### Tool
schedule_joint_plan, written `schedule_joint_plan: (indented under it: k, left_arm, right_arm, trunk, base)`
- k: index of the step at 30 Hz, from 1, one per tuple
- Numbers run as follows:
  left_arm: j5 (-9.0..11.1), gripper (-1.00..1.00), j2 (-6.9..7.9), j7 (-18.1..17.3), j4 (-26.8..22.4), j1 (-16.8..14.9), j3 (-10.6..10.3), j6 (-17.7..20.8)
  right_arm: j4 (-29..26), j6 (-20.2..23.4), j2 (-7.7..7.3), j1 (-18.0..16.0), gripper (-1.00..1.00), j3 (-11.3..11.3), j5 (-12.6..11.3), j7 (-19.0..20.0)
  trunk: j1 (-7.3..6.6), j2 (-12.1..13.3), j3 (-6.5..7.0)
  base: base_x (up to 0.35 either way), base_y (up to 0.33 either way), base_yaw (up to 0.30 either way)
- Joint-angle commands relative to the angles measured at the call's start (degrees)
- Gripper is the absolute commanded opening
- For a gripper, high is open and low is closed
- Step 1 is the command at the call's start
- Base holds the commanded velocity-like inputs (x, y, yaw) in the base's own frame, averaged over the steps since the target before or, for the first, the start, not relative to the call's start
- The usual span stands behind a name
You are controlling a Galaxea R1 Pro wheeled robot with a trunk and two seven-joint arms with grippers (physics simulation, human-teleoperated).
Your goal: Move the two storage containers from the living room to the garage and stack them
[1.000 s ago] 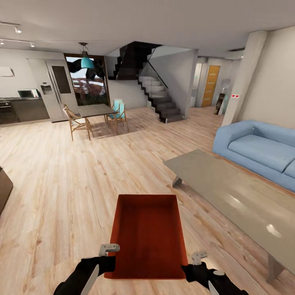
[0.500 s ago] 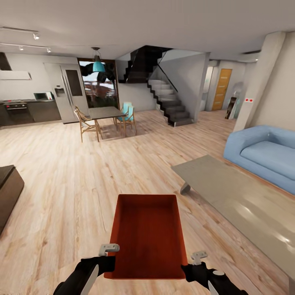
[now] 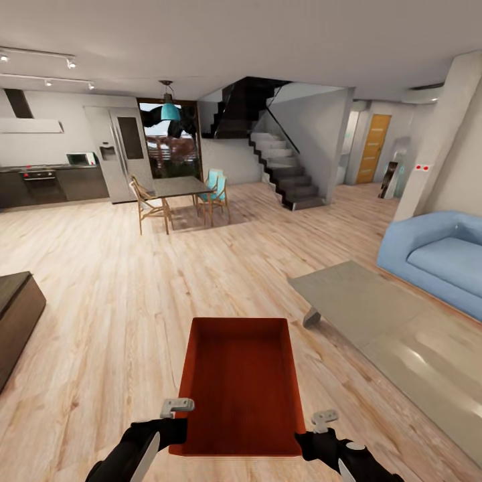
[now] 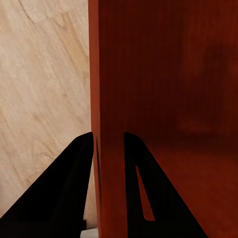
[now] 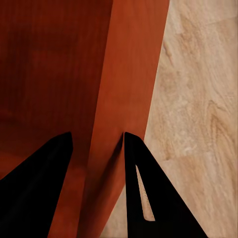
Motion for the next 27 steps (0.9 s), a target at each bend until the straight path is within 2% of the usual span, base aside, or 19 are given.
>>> schedule_joint_plan:
  k: [1, 27]
  left_arm:
    - [1.89, -1.00, -0.05, 2.45, -0.17, -0.08, 1.17, 0.30]
    - [1.92, -1.00, -0.06, 2.36, -0.17, -0.07, 1.17, 0.21]
  right_arm:
    - [-0.24, 0.41, 0.46, 0.03, -1.00, 0.40, -1.14, 1.42]
    - [-0.24, 0.41, 0.46, 0.03, -1.00, 0.35, -1.14, 1.34]
  trunk:
    - [0.07, -0.12, -0.13]
    - [0.07, -0.12, 0.07]
  base:
    - [0.321, 0.000, 0.003]
    - [0.324, 0.000, 0.000]
